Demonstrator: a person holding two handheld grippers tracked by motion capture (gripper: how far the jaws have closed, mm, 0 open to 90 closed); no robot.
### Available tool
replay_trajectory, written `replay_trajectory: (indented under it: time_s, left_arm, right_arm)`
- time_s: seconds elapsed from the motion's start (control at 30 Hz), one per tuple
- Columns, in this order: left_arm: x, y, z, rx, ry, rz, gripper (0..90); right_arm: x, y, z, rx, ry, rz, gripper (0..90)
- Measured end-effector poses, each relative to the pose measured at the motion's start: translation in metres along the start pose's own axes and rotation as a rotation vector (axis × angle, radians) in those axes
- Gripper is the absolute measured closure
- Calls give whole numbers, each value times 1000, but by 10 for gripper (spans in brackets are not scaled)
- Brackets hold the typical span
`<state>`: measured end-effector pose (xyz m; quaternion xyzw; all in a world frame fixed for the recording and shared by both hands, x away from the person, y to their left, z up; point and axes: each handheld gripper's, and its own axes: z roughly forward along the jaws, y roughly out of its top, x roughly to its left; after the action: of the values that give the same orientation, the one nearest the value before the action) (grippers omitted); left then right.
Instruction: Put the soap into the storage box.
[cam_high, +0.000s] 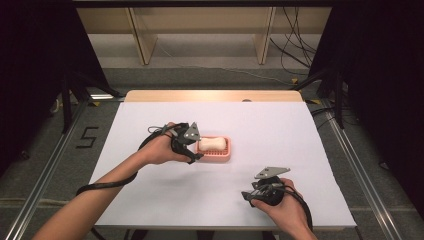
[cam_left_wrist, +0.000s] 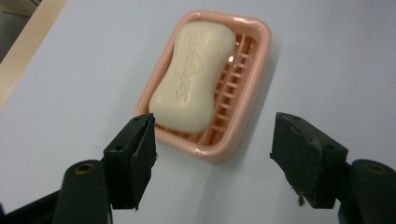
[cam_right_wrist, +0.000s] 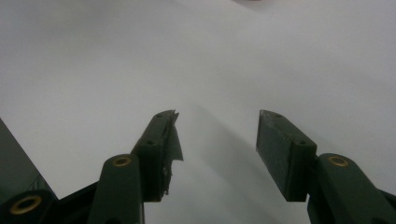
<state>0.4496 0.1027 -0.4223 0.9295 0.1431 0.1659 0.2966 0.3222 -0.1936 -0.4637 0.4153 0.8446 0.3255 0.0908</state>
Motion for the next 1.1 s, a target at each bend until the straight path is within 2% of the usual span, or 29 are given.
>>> replay_trajectory:
  time_s: [0.1,0.13,0.17,0.2,0.23,0.3,0.33,0.4,0.43,0.47,0.5,0.53,0.7,0.73,0.9,0.93,0.97,1.0,1.1]
  left_arm:
    - [-4,-10,-7,0,20,-18,308]
    - [-6,-14,-7,-10,33,-37,309]
    - [-8,-18,-10,-13,47,-39,312]
    - [-10,-21,-12,-9,43,-50,313]
    - [-12,-25,-13,-12,54,-51,313]
    - [-16,-33,-18,-2,50,-64,312]
    - [-19,-37,-18,-24,78,-74,312]
    - [-22,-46,-21,-23,87,-84,312]
    - [-25,-50,-22,-20,85,-97,312]
    - [-26,-53,-24,-19,84,-98,311]
    - [-30,-59,-26,-19,92,-104,311]
    - [-32,-62,-27,-20,93,-108,310]
    - [-41,-85,-32,-7,100,-129,305]
    - [-42,-90,-33,4,89,-134,305]
    - [-46,-104,-34,15,94,-152,306]
    - [-48,-107,-34,13,89,-162,306]
    - [-50,-111,-35,9,105,-153,305]
    - [-52,-113,-35,8,97,-173,305]
    - [-58,-120,-36,16,87,-192,305]
  right_arm:
    - [1,0,1,-4,0,3,479]
    - [1,0,1,-4,1,3,479]
    - [0,0,1,-7,-3,-10,478]
    - [0,0,1,-4,-2,-9,478]
    - [2,0,1,12,5,15,478]
    - [2,0,0,14,4,15,477]
    - [2,0,0,14,4,15,477]
    - [2,0,0,14,4,15,477]
    - [2,0,0,13,4,15,476]
    - [2,-1,5,-32,-6,4,476]
    - [2,-1,5,-34,-5,9,476]
    - [3,0,3,-7,0,12,476]
    - [2,1,2,11,3,4,475]
    - [2,1,3,6,-2,-8,475]
    - [4,1,3,18,8,18,475]
    - [4,1,4,19,8,16,474]
    - [3,1,4,16,4,-3,474]
    - [3,1,5,15,3,-6,474]
    - [3,2,4,15,5,0,474]
